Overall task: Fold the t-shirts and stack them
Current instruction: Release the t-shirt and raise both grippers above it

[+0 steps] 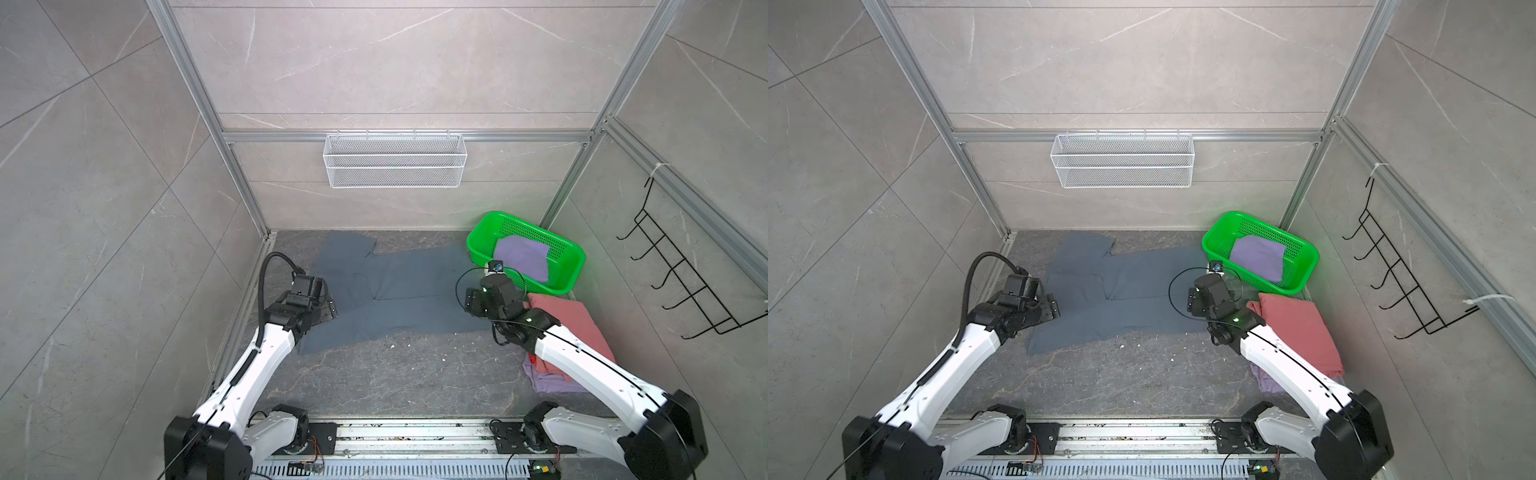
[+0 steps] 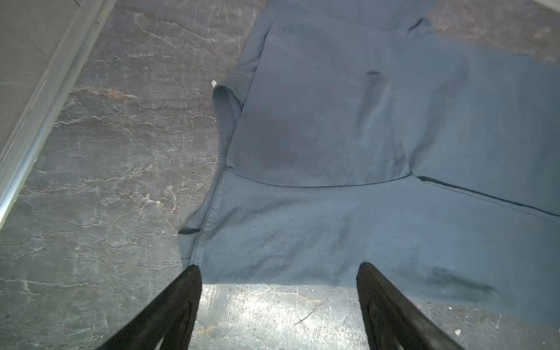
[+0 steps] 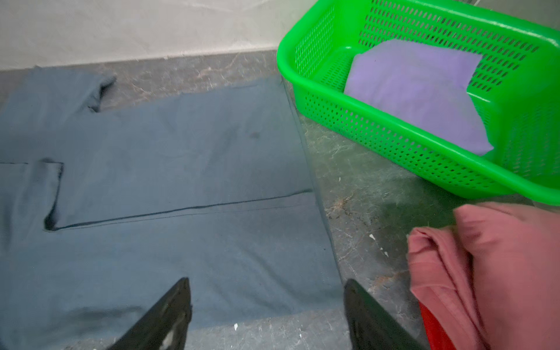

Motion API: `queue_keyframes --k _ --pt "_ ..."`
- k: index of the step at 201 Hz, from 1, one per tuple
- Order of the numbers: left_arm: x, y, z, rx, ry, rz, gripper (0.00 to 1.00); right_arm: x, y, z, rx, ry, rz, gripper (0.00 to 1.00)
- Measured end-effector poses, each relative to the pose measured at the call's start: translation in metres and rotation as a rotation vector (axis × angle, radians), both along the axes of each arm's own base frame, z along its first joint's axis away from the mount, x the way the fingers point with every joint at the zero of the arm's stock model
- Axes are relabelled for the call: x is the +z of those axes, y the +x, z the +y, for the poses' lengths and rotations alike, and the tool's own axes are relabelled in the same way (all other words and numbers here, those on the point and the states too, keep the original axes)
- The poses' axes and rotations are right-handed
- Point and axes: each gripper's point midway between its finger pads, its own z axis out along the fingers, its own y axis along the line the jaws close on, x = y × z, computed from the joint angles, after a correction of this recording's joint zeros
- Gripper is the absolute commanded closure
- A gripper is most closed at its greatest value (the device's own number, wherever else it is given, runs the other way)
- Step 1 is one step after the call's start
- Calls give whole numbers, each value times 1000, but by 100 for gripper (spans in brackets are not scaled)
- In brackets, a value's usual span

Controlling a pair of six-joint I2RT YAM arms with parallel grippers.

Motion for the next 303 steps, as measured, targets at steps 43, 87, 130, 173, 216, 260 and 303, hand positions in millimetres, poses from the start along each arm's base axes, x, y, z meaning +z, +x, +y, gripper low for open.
queue_keyframes --k 43,87,130,173,216,260,303 --pt "-21 83 24 72 -66 13 40 -12 38 -9 -73 44 5 20" --pt "-60 146 46 93 -149 24 44 -14 55 -26 -121 78 5 20" --pt "-87 186 37 38 -186 26 46 -13 59 -36 -132 116 8 20" --pt "-103 203 36 28 -190 36 48 -10 59 -39 -135 122 3 20" --pt "-91 209 39 37 -181 28 49 -3 57 -43 -143 126 -10 20" --pt "-101 206 43 76 -178 72 48 -2 57 -45 -147 128 -13 20" --pt "-116 204 42 100 -196 110 54 1 55 -48 -153 130 -18 20"
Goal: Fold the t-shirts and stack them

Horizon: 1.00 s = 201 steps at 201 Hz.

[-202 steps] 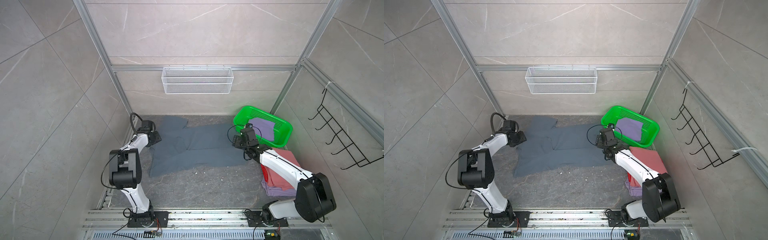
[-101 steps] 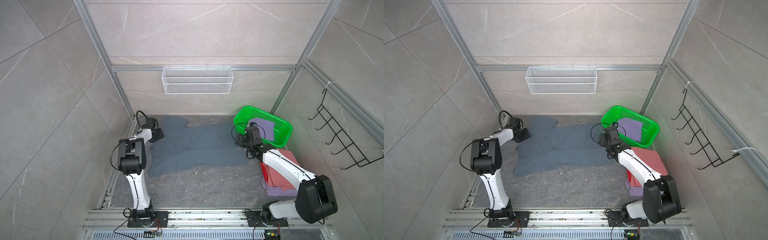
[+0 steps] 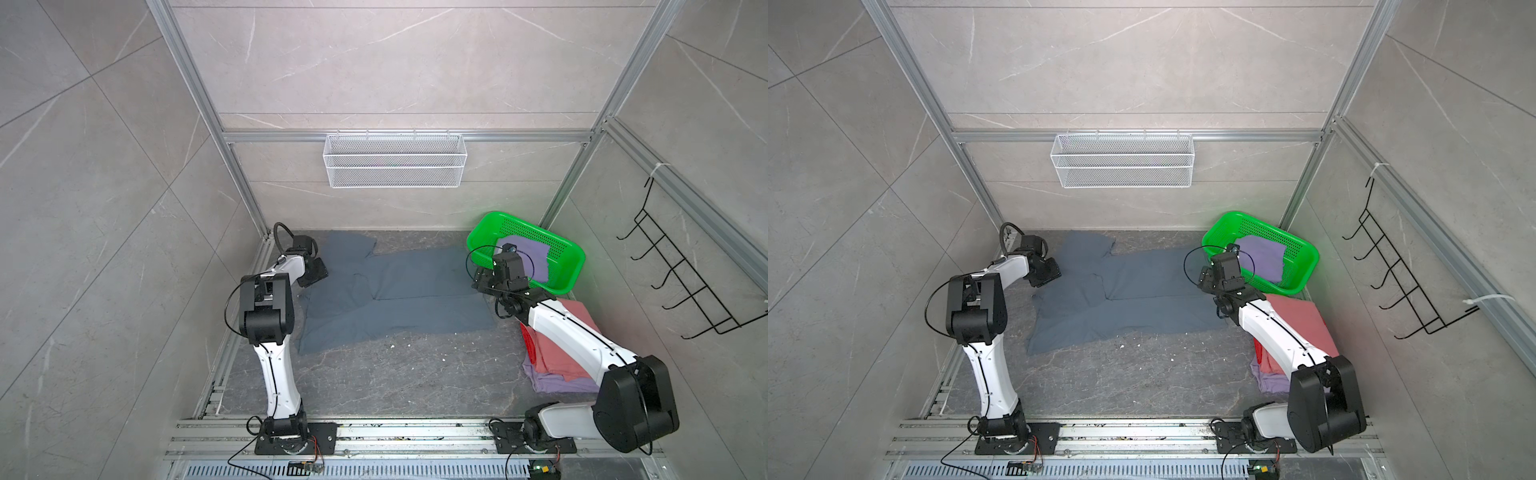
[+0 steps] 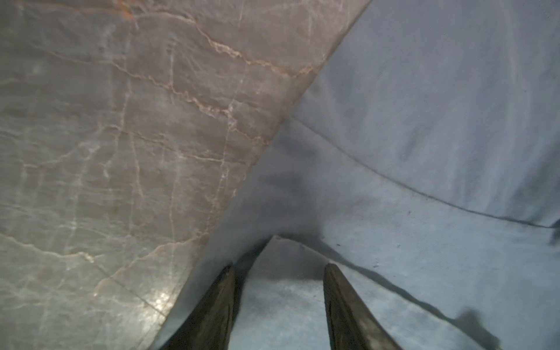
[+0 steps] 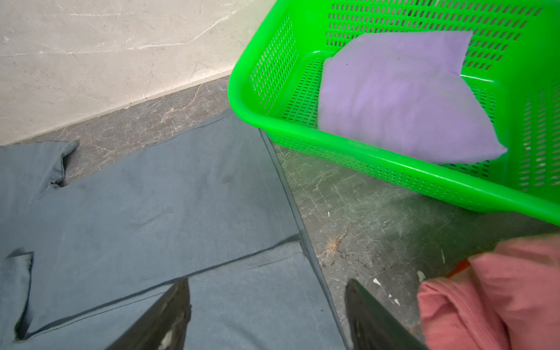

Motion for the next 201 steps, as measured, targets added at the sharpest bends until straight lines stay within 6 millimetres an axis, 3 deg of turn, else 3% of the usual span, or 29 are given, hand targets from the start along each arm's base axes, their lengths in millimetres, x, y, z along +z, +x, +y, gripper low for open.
queue_keyframes --k 74,109,168,188,201 --pt "-3 -2 0 17 -8 13 82 -10 -5 -8 -20 -2 24 20" --pt "-4 -2 0 19 -7 14 100 -11 -5 -10 -25 7 27 20" --pt "-2 -2 -1 12 -12 13 100 -24 -5 -23 -77 34 59 17" --pt "6 -9 -5 -3 -34 3 100 -45 -5 -29 -109 41 117 18" --pt "22 -16 -9 -17 -53 -21 100 -64 -7 -31 -125 40 173 18"
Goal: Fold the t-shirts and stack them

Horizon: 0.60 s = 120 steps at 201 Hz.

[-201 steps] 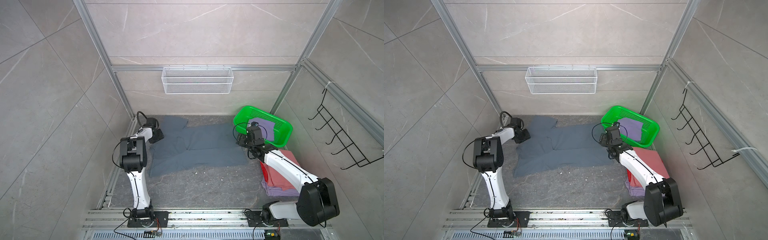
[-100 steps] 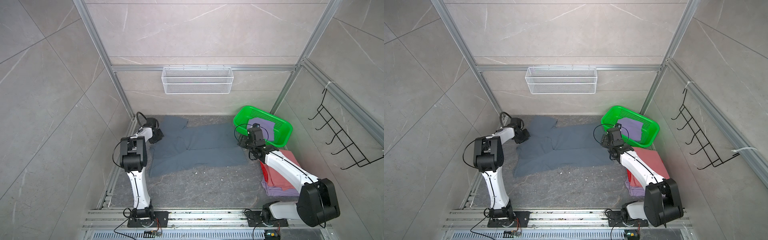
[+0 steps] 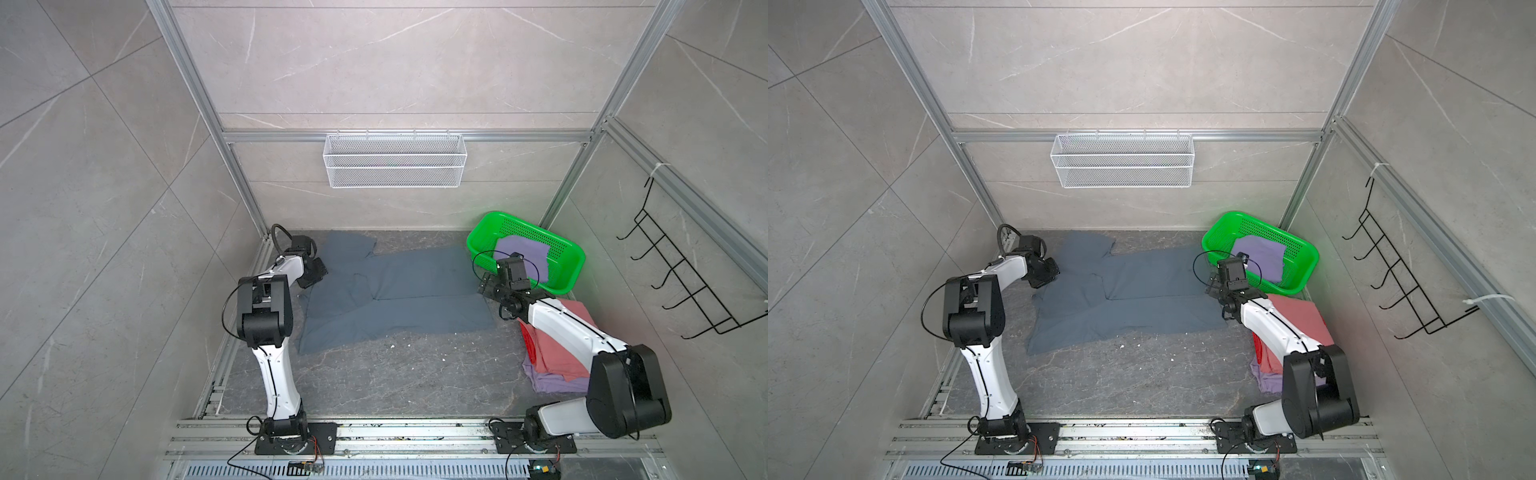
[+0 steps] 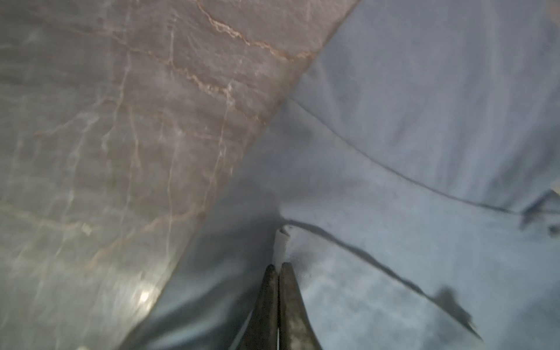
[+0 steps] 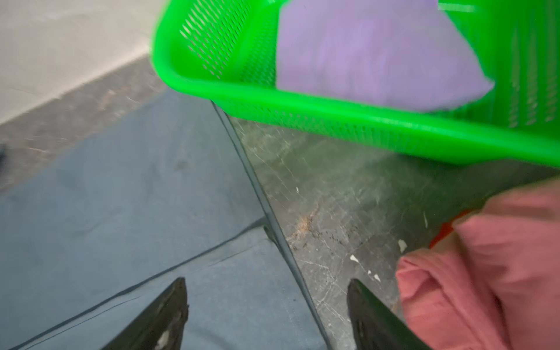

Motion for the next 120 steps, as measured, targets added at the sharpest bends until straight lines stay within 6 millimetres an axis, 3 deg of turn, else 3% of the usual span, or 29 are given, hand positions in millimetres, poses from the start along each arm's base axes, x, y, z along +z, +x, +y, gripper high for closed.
queue_keyframes --k 21,50,68,86,120 --pt "39 -10 -7 -23 -30 -72 100 -24 -3 0 -7 4 68 18" --pt "111 -29 -16 -55 -65 -230 100 -52 -2 1 -3 13 138 20" --pt "138 -42 -20 -73 -83 -298 100 -66 5 4 5 28 163 22" --pt "147 -53 -23 -84 -94 -320 100 -75 17 10 21 52 164 24" --pt "136 -68 -24 -84 -98 -286 100 -77 36 21 49 95 126 28"
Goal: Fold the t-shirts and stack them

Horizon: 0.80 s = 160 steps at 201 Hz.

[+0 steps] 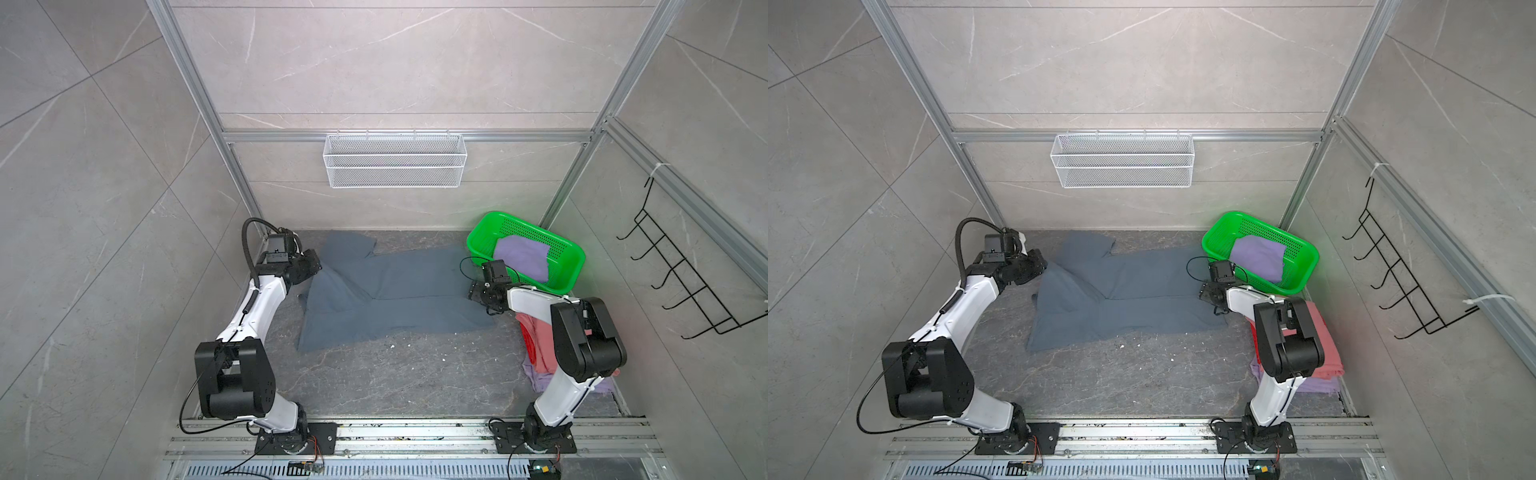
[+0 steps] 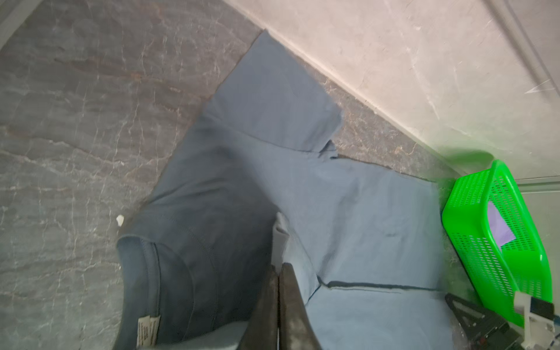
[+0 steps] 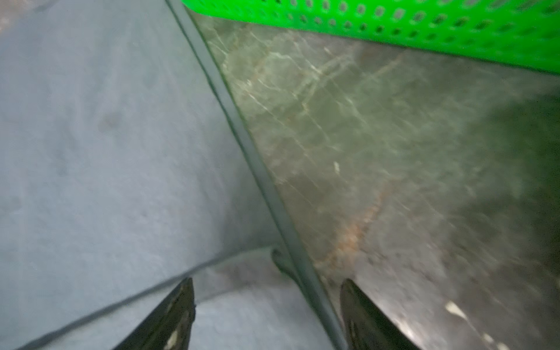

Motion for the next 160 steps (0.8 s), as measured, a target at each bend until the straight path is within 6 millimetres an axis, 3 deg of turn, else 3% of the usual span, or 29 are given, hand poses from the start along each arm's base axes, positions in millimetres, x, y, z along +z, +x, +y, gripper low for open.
queue_keyframes --k 28,52,80,107,160 --pt "-1 -7 0 0 0 6 100 3 13 4 5 11 -19 32" --pt "13 -11 0 -1 1 -27 100 0 18 5 7 12 -17 37" --pt "31 -16 0 -3 5 -74 100 -11 16 4 6 1 9 50" --pt "38 -18 0 -7 10 -93 100 -10 18 3 -2 -2 5 70" --pt "36 -21 0 -7 11 -80 100 -11 17 -1 -9 -21 10 84"
